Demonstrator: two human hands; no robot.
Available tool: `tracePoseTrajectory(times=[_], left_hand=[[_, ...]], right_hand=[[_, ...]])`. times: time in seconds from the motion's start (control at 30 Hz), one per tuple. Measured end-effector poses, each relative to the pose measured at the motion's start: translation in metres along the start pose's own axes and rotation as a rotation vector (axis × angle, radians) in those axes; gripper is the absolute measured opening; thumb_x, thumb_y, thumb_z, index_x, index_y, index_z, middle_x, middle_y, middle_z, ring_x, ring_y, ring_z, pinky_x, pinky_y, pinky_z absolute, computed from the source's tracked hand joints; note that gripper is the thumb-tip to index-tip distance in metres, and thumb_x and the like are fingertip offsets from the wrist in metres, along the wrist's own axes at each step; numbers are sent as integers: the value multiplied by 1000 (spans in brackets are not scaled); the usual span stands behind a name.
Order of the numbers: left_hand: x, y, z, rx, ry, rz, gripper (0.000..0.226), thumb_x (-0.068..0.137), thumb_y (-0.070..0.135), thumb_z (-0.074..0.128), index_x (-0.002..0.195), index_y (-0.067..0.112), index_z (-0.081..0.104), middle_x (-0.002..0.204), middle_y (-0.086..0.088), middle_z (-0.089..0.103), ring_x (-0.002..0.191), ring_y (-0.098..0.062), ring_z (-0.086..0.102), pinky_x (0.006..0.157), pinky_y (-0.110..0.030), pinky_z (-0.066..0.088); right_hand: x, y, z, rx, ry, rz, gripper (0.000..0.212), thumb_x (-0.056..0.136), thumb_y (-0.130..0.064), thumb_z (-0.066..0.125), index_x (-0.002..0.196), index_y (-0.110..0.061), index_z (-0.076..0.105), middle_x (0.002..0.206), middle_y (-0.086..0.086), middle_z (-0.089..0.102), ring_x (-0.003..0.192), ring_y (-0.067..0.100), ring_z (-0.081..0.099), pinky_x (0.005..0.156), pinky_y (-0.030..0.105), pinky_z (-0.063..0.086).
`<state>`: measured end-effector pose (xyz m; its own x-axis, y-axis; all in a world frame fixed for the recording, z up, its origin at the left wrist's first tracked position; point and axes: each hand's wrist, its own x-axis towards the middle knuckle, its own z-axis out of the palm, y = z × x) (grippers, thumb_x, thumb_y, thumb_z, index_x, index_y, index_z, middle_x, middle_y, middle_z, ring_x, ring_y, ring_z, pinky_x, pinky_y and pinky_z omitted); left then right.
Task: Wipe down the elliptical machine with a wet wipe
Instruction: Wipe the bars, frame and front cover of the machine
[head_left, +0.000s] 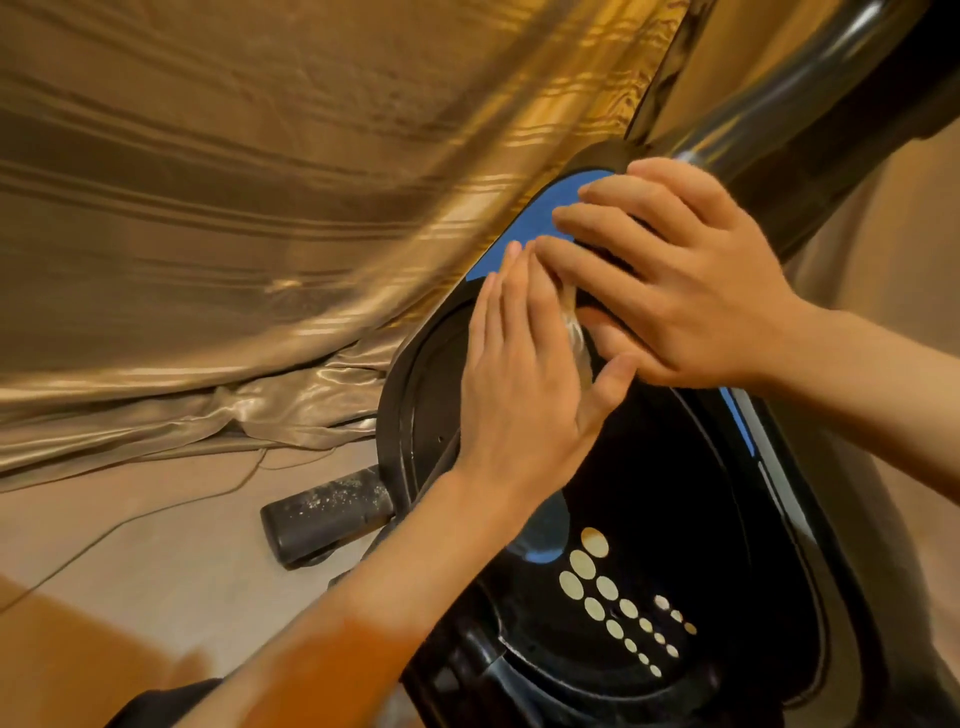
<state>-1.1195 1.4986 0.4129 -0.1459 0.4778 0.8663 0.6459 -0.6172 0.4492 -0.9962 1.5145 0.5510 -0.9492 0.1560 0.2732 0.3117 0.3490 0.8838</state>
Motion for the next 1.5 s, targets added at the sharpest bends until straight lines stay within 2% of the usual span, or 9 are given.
tracePoseTrajectory(times=[0.13,0.37,0.47,0.7,0.87,1.03,1.27,1.4,1.5], left_hand=[[35,5,-11,46,-77,104,96,104,66,9,152,-15,31,160,-33,34,153,-38,27,128,-41,14],[99,35,-22,102,-183,226,105,98,72,-4,151,-7,40,158,-25,42,155,-34,29,128,-48,21],[117,46,-22,109,-244,258,111,92,76,-11,157,-2,34,164,-19,36,158,-30,20,128,-47,17],[100,35,-26,-173,-300,147,114,89,85,-3,164,0,11,168,-22,20,158,-28,14,128,-52,19],[84,12,-31,-310,-217,101,105,92,85,15,165,11,1,169,-14,18,158,-21,20,123,-53,30],[65,-17,-35,-158,-242,187,98,100,75,16,164,1,7,173,-16,8,161,-23,8,129,-49,17],[67,-33,-45,166,-256,736,81,99,46,52,158,2,18,165,-27,9,160,-27,-5,129,-49,5],[63,-43,-45,353,-402,1204,61,99,35,54,151,4,50,164,-27,30,158,-33,14,129,-50,5],[39,-66,-43,469,-576,1522,42,104,30,50,132,3,67,161,-23,37,153,-37,31,129,-47,11]], right_hand=[[-8,21,-8,98,-22,39,61,106,-39,34,156,-4,39,160,20,38,150,34,34,126,49,20],[-22,47,-20,250,-34,322,67,102,-40,39,154,2,37,161,18,36,153,32,29,122,57,26],[-24,50,-29,387,77,444,64,105,-40,31,153,2,38,162,16,37,153,29,31,120,58,29],[-27,24,-24,344,61,345,58,104,-30,36,154,-1,38,162,17,35,153,31,29,122,56,28],[-25,14,-20,235,76,350,56,107,-45,37,153,-15,45,149,20,51,144,37,43,121,55,29],[-4,-2,-10,112,287,435,36,105,-38,59,130,-16,71,121,19,69,118,39,64,106,52,44],[-36,-80,-4,138,535,828,19,101,-12,67,113,0,77,103,15,74,82,32,66,70,44,49],[-51,-173,19,383,510,1363,27,107,-21,56,113,-4,75,99,11,69,84,29,62,72,45,48],[-44,-249,32,657,536,1815,29,106,-17,54,129,-7,67,110,-1,64,100,12,60,86,20,48]])
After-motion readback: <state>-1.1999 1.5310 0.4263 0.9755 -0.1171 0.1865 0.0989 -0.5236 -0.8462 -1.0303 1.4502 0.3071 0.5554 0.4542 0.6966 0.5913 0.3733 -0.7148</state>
